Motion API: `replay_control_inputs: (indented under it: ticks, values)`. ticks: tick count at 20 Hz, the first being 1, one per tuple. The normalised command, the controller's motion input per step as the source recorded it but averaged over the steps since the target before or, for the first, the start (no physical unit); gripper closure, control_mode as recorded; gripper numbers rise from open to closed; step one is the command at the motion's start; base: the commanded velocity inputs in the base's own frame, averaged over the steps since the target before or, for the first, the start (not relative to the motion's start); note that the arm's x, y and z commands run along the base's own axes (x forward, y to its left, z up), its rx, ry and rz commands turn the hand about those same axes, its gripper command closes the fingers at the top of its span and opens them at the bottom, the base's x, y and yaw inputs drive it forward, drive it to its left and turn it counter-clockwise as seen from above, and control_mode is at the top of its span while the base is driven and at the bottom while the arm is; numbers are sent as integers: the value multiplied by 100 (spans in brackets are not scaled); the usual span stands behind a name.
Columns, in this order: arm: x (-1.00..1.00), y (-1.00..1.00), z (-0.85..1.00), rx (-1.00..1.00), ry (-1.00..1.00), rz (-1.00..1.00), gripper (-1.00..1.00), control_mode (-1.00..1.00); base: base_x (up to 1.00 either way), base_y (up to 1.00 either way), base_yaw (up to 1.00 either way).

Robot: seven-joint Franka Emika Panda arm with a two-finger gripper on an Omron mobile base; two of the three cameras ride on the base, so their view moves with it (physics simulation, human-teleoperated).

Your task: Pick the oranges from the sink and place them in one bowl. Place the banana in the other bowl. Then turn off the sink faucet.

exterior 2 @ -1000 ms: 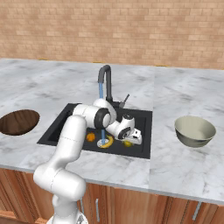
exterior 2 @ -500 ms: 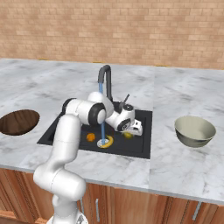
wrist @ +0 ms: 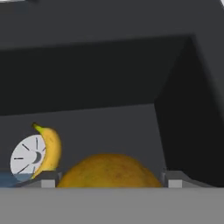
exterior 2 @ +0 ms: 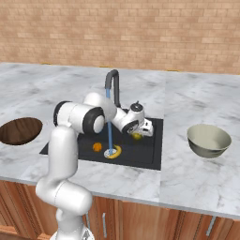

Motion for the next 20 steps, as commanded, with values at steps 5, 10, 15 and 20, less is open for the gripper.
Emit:
replay_control_inputs:
  ticks: [5,10,15,20]
  values:
    - [-40,0,77,0,-13,0,100,-100,0,0,0]
    - [-45,0,73,0,-12,0,100,-100,0,0,0]
    - [-52,0,64,0,-11,1,100,-100,0,0,0]
    - [-51,9,55,0,-2,2,100,-100,0,0,0]
